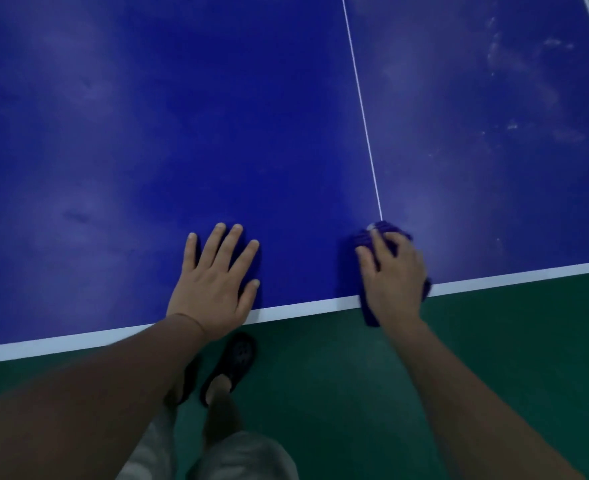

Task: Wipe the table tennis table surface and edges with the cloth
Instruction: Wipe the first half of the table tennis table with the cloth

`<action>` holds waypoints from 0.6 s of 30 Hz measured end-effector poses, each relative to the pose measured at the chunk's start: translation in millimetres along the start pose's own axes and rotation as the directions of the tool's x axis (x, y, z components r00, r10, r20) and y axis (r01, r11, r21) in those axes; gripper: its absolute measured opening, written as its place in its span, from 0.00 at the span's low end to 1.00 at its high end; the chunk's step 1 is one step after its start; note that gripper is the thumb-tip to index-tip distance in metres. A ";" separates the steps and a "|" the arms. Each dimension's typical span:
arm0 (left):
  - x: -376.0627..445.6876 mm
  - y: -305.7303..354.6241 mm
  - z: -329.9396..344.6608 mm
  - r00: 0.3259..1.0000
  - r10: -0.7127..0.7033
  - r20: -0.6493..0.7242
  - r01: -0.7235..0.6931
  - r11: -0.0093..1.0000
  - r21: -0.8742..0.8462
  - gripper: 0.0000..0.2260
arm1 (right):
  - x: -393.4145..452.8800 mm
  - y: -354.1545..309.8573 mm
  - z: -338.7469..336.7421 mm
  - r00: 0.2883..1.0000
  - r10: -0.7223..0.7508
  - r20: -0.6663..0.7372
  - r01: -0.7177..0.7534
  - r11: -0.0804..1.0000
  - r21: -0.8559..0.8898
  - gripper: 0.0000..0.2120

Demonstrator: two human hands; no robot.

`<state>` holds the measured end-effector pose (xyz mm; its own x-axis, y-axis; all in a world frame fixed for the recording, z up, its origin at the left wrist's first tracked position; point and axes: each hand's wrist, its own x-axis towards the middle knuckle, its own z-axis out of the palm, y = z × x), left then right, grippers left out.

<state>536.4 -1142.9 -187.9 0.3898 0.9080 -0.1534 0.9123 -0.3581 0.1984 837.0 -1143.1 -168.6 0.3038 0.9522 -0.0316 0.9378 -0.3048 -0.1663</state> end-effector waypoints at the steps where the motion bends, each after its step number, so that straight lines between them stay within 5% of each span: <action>1: 0.9 0.3 -0.8 1.000 -0.003 0.006 0.003 1.000 -0.004 0.29 | 11.3 2.8 -0.7 0.996 0.094 -0.006 -0.094 0.996 0.003 0.25; 4: 2.1 1.3 -3.7 1.000 -0.012 0.015 0.013 0.999 -0.034 0.29 | 19.6 -25.5 6.1 0.968 0.250 -0.027 -0.251 0.968 -0.010 0.26; 8: 7.9 11.4 -10.1 0.999 -0.052 0.003 0.051 0.993 -0.108 0.29 | -20.9 -79.9 15.1 0.999 -0.016 0.029 0.017 0.999 -0.036 0.26; 13: 27.1 33.1 -13.3 1.000 0.009 -0.015 -0.011 0.987 -0.162 0.28 | -22.1 -49.1 8.8 0.982 -0.160 0.097 0.167 0.984 -0.062 0.26; 18: 59.7 52.7 -18.2 0.999 0.031 0.021 -0.027 0.985 -0.172 0.29 | 23.4 19.1 -5.6 0.994 0.065 0.088 -0.057 0.994 -0.095 0.28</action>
<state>605.5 -1103.6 -168.9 0.4206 0.8916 -0.1678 0.8663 -0.3397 0.3664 863.0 -1126.8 -167.0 0.3481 0.9285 -0.1290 0.9308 -0.3587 -0.0702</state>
